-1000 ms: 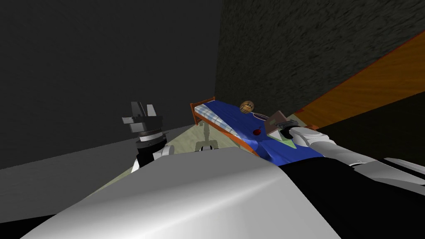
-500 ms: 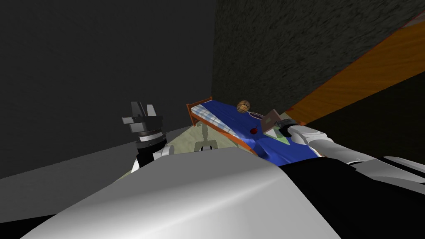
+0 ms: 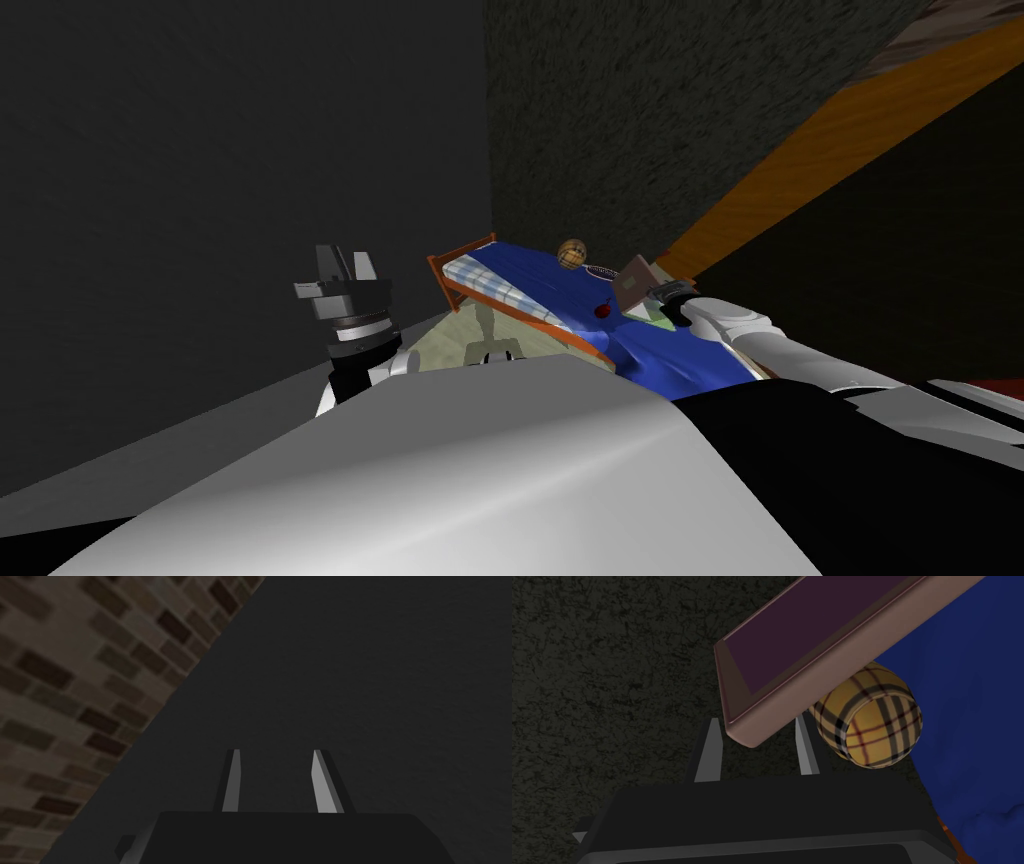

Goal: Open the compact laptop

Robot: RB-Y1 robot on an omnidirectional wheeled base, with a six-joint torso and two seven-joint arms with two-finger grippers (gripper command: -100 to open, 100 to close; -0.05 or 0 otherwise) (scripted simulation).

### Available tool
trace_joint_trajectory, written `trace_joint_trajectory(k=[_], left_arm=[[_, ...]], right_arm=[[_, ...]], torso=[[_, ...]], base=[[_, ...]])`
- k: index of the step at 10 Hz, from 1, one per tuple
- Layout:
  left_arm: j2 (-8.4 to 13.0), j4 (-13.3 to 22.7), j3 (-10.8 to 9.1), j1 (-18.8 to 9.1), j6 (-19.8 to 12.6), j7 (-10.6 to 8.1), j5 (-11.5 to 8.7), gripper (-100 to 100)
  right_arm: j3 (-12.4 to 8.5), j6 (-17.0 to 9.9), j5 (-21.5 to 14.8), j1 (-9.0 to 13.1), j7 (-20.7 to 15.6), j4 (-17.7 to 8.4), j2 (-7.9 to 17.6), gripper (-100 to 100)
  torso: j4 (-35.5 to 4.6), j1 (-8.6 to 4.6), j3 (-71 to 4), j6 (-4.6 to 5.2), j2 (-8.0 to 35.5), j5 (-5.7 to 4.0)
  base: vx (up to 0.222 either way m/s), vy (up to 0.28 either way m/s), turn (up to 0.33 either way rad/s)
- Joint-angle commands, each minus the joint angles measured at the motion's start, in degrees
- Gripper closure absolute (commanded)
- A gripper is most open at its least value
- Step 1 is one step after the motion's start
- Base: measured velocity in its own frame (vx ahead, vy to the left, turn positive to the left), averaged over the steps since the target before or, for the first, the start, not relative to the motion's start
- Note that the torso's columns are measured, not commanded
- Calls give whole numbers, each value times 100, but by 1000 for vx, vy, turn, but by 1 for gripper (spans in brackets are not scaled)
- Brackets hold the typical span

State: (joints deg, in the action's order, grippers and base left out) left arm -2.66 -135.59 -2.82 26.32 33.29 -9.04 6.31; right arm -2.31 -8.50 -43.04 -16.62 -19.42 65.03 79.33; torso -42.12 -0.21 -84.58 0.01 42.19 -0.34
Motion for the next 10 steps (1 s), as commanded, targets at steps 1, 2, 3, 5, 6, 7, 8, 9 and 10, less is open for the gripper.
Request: trace_joint_trajectory(k=[1,2,3,5,6,7,8,9,10], left_arm=[[0,0,0,-2,0,0,0,0],[1,1,0,-3,-1,0,0,0],[2,1,-1,-3,-1,0,0,0],[1,1,0,-3,-1,0,0,0],[1,1,0,-2,-1,0,0,0],[1,1,0,-2,-1,0,0,0],[1,1,0,-2,-1,0,0,0],[1,1,0,-3,-1,0,0,0],[1,1,0,-3,-1,0,0,0]], right_arm=[[-12,-113,283,26,-146,163,-35,100],[-19,-216,471,56,-288,304,-69,100],[-19,-216,627,56,-288,304,-69,100],[-27,-318,943,86,-431,445,-103,100],[-35,-421,1142,116,-574,586,-137,100],[-35,-421,1258,116,-574,586,-137,100],[-42,-524,1463,146,-717,727,-171,100],[-42,-524,1574,146,-717,727,-171,100],[-50,-626,1770,176,-859,869,-205,100]], torso=[[-6,-12,2,-13,9,6],[-15,-30,10,-15,22,10],[-19,-40,13,-6,26,11],[-10,-13,4,18,10,11],[-7,-5,0,24,2,11],[-7,-11,-3,14,-1,12],[-4,-1,-4,9,-4,10],[-3,-3,0,-3,2,7],[0,-2,-4,3,-6,2]], base=[[-42,-58,32],[-90,-149,65],[-74,-123,60],[-75,-103,36],[-46,-111,15],[-42,-83,12],[-70,-99,20],[-58,-77,36],[-71,-79,33]])
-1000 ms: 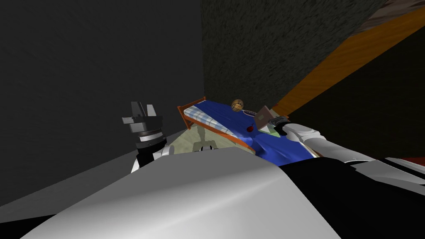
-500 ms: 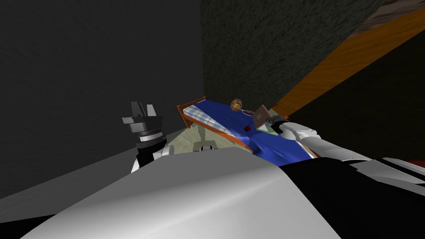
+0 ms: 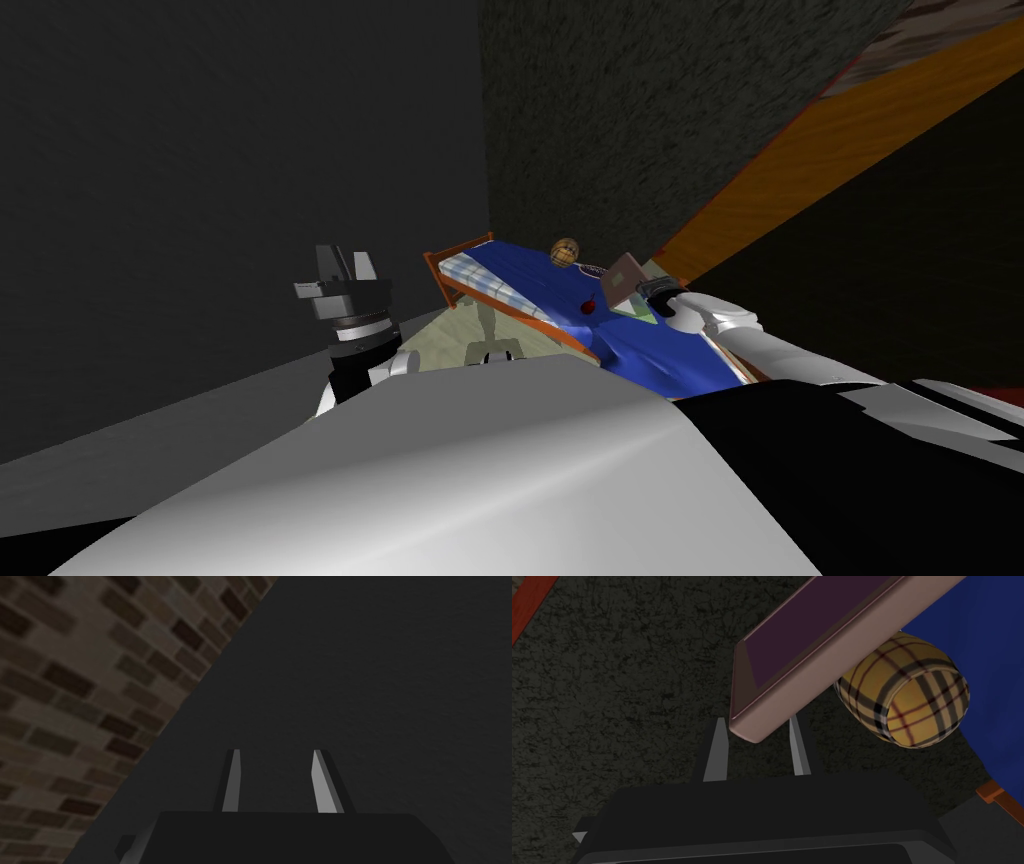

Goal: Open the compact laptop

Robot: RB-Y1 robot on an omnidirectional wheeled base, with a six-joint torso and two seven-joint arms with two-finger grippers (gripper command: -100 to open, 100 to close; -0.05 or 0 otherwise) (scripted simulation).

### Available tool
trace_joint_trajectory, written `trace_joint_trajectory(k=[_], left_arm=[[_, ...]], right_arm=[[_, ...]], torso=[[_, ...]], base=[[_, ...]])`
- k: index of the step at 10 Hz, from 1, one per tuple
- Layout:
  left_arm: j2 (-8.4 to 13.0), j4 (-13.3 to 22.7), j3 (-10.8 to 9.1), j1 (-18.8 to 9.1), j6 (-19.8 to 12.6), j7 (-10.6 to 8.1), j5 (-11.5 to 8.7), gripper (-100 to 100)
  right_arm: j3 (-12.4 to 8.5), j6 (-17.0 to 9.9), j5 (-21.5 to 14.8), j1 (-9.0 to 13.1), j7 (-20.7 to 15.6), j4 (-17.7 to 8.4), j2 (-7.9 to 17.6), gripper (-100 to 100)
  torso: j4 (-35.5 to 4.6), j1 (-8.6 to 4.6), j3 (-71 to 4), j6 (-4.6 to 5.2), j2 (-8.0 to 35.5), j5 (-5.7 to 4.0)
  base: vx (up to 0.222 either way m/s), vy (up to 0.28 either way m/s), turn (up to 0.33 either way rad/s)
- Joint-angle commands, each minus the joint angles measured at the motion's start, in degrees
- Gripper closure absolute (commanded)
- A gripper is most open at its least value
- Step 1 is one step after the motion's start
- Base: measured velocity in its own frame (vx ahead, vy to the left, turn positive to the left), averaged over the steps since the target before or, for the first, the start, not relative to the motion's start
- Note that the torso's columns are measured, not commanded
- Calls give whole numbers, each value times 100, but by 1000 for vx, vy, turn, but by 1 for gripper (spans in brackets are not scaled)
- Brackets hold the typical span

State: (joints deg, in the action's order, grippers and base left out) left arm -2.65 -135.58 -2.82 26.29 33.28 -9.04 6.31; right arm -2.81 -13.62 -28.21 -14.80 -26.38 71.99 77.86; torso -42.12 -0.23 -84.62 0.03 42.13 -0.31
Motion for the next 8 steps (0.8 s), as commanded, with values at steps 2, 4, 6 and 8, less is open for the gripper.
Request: trace_joint_trajectory(k=[2,4,6,8], left_arm=[[0,0,0,0,0,0,0,0],[0,0,0,0,0,0,0,0],[0,0,0,0,0,0,0,0],[0,0,0,0,0,0,0,0]], right_arm=[[-7,-217,616,23,-306,314,-92,100],[-15,-320,922,53,-448,455,-126,100],[-23,-423,1224,83,-591,596,-160,100],[-30,-525,1530,113,-734,737,-194,100]], torso=[[-3,-6,-1,7,1,4],[-3,-16,0,10,2,1],[0,-9,4,8,7,-4],[1,-5,5,13,8,-5]], base=[[-52,-88,36],[-49,-95,30],[-63,-97,31],[-60,-82,29]])
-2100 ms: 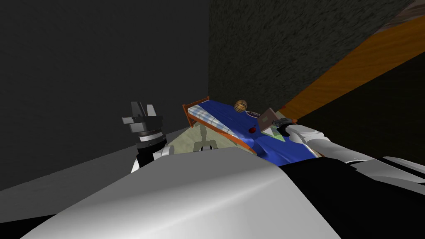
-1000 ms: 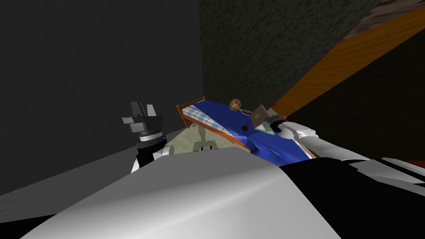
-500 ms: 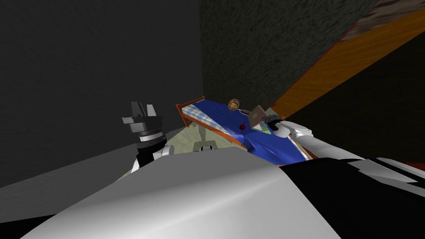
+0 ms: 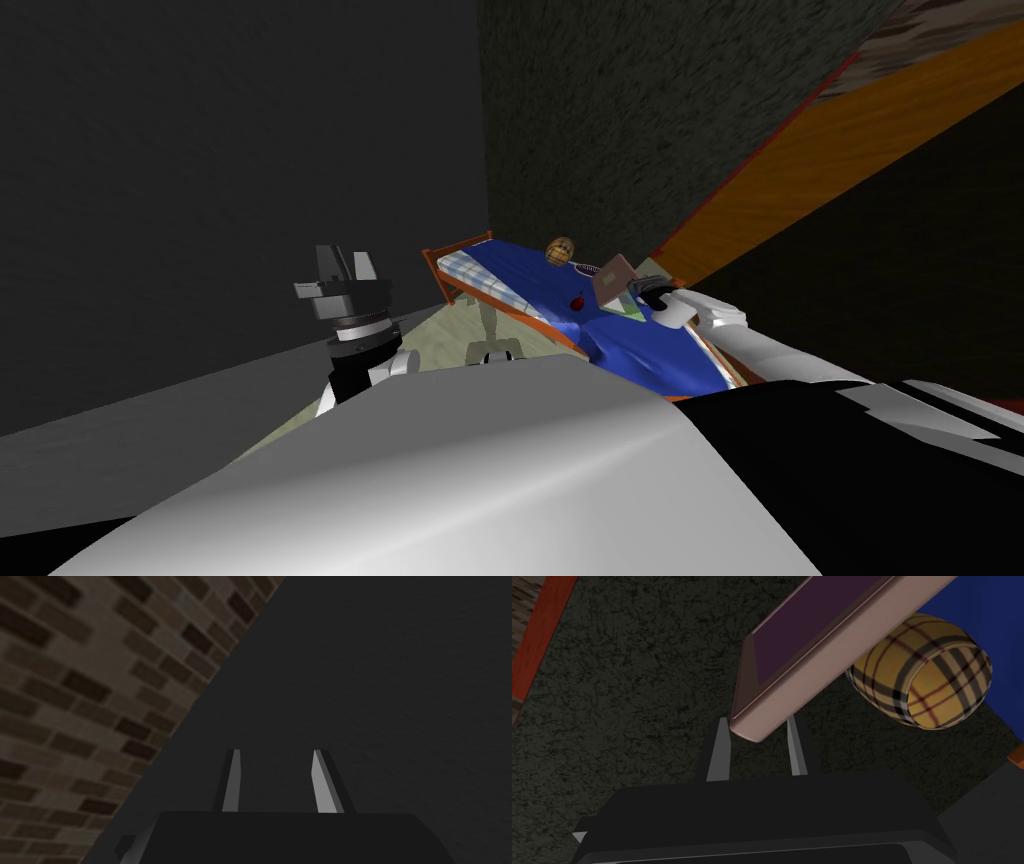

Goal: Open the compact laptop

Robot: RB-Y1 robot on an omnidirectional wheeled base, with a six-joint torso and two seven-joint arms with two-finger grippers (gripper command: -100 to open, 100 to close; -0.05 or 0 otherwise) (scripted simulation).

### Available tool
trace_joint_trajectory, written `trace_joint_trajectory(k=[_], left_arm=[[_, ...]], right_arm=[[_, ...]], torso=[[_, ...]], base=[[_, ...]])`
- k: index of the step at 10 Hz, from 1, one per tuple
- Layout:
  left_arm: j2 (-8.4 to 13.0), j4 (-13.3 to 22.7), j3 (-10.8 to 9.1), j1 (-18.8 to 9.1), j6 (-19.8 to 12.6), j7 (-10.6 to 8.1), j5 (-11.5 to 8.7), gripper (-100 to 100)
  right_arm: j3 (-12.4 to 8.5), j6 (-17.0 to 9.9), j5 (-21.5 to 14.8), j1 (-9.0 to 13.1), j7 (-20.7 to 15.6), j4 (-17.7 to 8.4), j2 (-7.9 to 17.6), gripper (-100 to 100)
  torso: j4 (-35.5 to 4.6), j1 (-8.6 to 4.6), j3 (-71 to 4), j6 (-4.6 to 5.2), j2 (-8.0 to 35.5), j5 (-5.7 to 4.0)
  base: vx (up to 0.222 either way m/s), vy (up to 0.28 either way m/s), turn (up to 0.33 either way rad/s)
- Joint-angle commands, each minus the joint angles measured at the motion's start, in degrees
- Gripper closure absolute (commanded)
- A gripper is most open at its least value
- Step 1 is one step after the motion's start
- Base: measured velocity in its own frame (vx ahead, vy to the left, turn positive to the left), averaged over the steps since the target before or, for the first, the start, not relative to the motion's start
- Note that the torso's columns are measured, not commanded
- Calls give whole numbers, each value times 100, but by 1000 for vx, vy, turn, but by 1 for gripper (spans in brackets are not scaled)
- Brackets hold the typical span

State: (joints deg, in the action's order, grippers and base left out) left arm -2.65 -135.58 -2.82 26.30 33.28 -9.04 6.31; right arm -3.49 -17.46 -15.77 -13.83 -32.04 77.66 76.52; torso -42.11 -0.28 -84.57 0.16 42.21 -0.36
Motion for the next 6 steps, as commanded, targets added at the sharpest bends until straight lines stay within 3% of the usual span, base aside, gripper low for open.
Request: trace_joint_trajectory(k=[1,2,3,6], left_arm=[[0,0,0,0,0,0,0,0],[0,0,0,0,0,0,0,0],[0,0,0,1,0,0,0,0],[0,0,0,0,0,0,0,0]], right_arm=[[38,-142,424,16,-168,171,-60,100],[15,-95,332,52,-143,119,-16,100],[-61,65,357,195,-33,-20,-285,100],[-162,329,371,405,146,-252,-696,100]], torso=[[-1,-3,-2,-8,-1,3],[2,2,-4,-8,-5,1],[1,16,-11,-11,-14,12],[4,-16,2,-6,4,-12]], base=[[-46,-85,20],[-17,-32,7],[-55,-63,9],[-85,-103,24]])
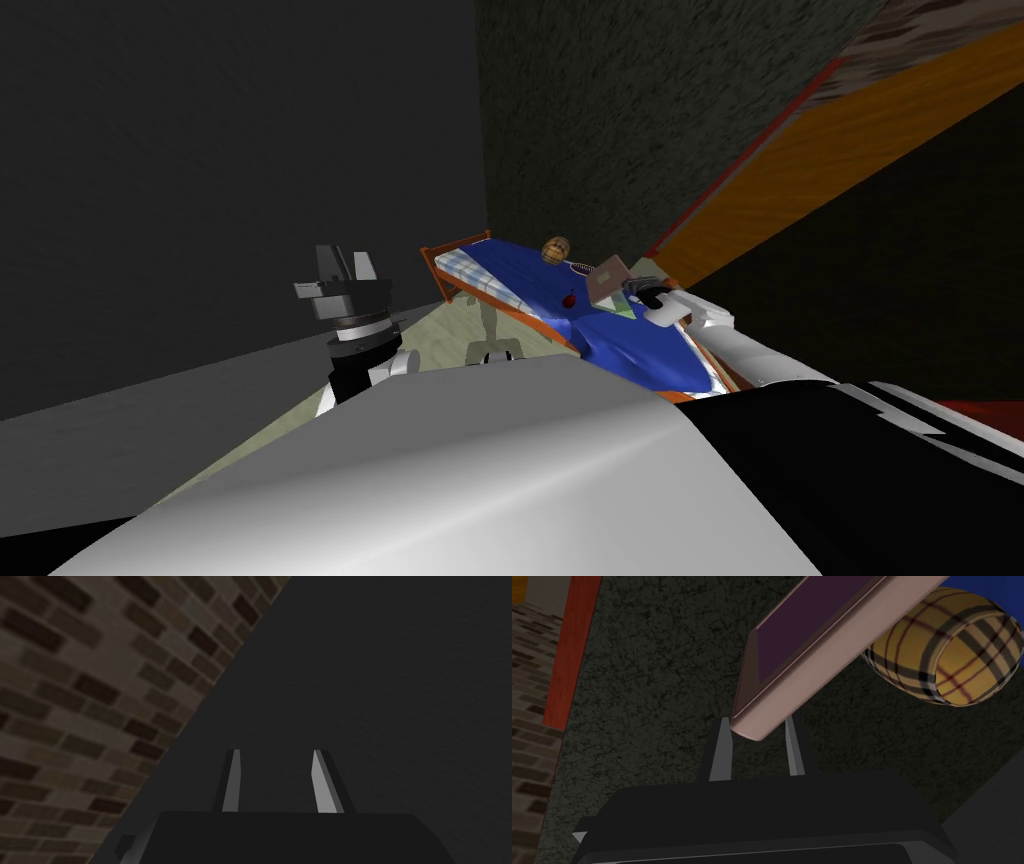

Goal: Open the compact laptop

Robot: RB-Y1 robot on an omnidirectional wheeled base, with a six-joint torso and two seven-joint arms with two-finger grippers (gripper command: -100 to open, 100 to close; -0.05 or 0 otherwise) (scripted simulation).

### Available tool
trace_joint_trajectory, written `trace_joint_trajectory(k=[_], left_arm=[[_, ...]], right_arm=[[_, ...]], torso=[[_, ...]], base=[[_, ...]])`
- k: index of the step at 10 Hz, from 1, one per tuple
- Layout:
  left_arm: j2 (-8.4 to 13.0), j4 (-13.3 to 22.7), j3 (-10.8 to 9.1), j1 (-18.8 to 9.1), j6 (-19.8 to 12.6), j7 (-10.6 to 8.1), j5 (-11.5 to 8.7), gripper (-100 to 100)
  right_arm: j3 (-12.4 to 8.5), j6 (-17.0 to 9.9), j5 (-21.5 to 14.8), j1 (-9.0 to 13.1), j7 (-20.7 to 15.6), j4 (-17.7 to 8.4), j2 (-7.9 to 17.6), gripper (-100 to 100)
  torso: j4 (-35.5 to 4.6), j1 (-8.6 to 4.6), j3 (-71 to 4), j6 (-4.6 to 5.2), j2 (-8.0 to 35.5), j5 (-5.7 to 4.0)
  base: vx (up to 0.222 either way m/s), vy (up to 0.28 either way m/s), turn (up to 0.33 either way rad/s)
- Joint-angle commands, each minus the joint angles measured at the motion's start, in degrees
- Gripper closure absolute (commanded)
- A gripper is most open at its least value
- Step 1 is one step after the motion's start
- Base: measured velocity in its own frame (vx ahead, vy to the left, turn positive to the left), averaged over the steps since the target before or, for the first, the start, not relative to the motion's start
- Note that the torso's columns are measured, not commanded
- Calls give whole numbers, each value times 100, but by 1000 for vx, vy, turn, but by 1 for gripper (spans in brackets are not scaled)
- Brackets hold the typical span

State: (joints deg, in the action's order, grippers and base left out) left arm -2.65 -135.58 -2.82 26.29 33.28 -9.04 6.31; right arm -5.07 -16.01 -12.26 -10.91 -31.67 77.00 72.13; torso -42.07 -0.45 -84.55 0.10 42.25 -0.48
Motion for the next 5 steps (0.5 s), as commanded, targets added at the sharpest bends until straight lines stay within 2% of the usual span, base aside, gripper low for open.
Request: trace_joint_trajectory(k=[1,5], left_arm=[[0,0,0,0,0,0,0,0],[0,0,0,0,0,0,0,0]], right_arm=[[-5,184,19,114,109,-186,-257,100],[-140,535,38,394,347,-495,-805,100]], torso=[[3,0,4,12,3,-7],[12,0,-16,-21,-28,-4]], base=[[-53,-67,-11],[-59,-65,-6]])
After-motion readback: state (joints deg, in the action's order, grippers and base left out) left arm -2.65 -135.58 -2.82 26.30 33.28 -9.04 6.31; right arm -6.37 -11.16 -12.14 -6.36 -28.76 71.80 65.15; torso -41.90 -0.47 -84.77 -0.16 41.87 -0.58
